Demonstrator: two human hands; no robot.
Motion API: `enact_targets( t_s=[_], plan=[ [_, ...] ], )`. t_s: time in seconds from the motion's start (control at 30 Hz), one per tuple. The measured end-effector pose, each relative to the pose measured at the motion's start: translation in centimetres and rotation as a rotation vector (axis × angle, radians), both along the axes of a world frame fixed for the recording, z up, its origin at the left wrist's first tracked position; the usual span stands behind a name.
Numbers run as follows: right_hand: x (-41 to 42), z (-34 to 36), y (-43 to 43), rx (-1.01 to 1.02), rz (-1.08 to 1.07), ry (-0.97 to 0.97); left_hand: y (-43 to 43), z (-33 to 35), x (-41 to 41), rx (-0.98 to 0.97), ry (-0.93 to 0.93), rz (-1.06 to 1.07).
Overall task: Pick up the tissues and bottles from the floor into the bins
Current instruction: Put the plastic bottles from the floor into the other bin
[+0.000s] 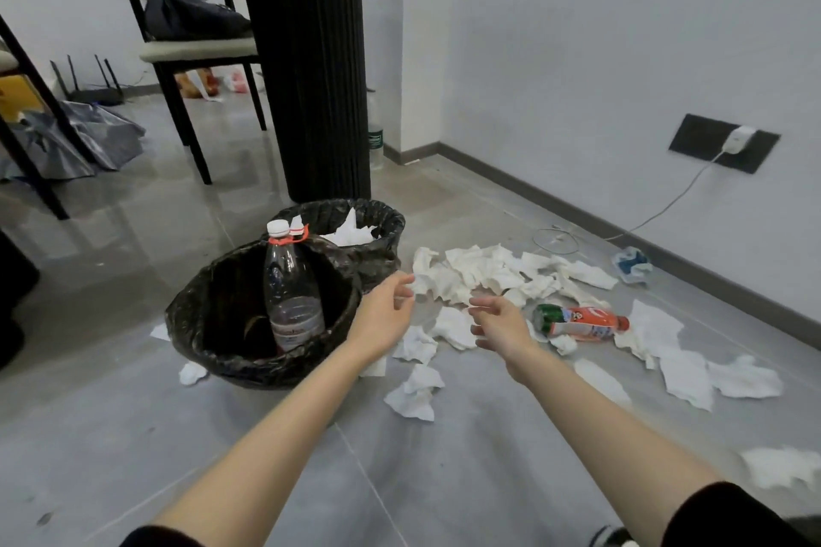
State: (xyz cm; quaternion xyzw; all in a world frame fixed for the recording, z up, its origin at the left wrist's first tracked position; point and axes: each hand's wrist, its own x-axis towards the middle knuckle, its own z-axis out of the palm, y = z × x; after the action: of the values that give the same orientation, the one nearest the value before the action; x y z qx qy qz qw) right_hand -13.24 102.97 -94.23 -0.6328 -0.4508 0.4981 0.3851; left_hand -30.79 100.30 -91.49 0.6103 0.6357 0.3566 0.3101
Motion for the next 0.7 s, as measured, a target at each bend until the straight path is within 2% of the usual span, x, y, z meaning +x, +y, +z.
enact_targets(
  t_s=[0.33,0.47,0.7],
  plan=[
    [9.1,-5.5,-1.0,-0.141,-0.121,-0.152,0.6,-4.7,7.2,-0.138,0.005,-0.102],
    [13.6,-7.7,-2.2,-0.152,-0.154,-0.355,1.1,-6.2,10.1,-0.159,-0.010,-0.163],
    [18.9,-11.2,-3.0,-0.217,0.013,-0.823,1.6,-9.5,13.6,-0.237,-0.011,-0.261]
  ],
)
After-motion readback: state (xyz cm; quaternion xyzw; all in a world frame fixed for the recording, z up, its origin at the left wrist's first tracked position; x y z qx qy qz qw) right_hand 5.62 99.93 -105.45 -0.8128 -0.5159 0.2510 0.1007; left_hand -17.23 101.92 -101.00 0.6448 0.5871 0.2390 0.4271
